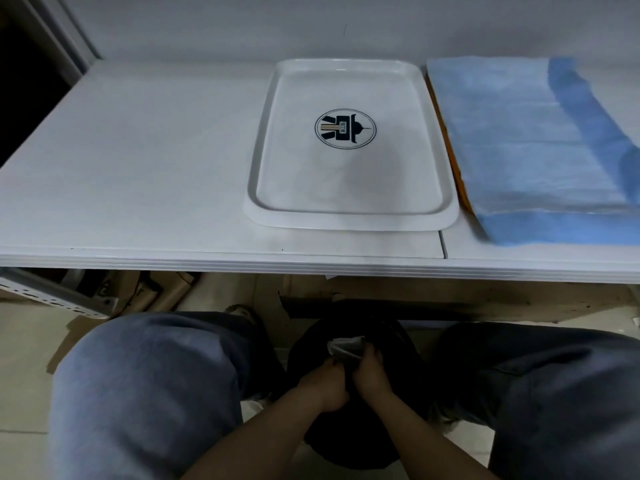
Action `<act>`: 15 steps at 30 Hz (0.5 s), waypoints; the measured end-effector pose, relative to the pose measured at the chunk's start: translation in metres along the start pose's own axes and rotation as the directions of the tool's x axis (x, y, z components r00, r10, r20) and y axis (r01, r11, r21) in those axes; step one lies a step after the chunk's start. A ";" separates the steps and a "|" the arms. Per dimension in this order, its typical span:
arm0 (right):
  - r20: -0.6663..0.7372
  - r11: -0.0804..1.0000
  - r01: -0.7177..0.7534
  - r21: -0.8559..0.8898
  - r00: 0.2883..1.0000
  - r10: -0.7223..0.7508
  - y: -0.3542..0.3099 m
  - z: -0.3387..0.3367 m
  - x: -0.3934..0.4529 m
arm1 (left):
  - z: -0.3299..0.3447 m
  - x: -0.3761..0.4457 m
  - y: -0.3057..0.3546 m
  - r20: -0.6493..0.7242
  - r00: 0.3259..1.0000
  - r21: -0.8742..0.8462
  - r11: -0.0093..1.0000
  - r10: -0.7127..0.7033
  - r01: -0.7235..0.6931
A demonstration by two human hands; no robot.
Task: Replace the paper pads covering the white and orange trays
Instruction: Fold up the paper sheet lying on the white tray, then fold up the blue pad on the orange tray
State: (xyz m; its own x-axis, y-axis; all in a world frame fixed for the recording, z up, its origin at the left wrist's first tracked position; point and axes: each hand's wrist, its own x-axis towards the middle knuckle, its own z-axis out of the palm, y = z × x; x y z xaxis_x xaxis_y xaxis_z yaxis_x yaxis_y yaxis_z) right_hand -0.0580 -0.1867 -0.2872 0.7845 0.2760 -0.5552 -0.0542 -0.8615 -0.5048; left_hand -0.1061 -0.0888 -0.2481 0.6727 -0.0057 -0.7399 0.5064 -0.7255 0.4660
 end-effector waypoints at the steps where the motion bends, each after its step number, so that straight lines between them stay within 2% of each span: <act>1: 0.000 1.000 -0.013 0.015 1.000 0.013 -0.005 -0.004 -0.006 | 0.000 0.001 0.000 0.016 1.000 0.023 1.000 -0.010 0.010; 3: 0.068 1.000 0.006 0.031 0.998 -0.008 -0.013 -0.019 -0.017 | -0.003 -0.005 0.004 0.030 0.999 0.049 0.998 -0.038 0.037; 6: 0.090 0.999 0.010 -0.054 0.996 -0.005 -0.021 -0.040 -0.021 | -0.012 -0.017 0.017 0.018 0.999 0.075 0.996 -0.045 0.044; 8: 0.098 0.985 0.055 -0.164 0.994 -0.039 -0.031 -0.053 -0.028 | -0.020 -0.029 0.026 -0.039 0.999 0.101 0.994 -0.036 0.039; 12: 0.107 0.959 0.138 -0.249 0.988 -0.114 -0.050 -0.078 -0.042 | -0.040 -0.051 0.046 -0.197 0.980 0.168 0.985 -0.010 0.044; 15: 0.109 0.943 0.173 -0.284 0.983 -0.147 -0.064 -0.099 -0.054 | -0.057 -0.066 0.061 -0.267 0.964 0.185 0.982 0.004 0.048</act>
State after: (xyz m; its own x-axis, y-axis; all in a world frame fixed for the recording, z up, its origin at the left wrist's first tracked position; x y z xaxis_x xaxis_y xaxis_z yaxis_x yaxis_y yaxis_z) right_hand -0.0357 -0.1885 -0.1594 0.7118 0.4446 -0.5438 0.2601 -0.8860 -0.3840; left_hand -0.0895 -0.0935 -0.1432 0.7942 0.1758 -0.5817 0.4296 -0.8395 0.3327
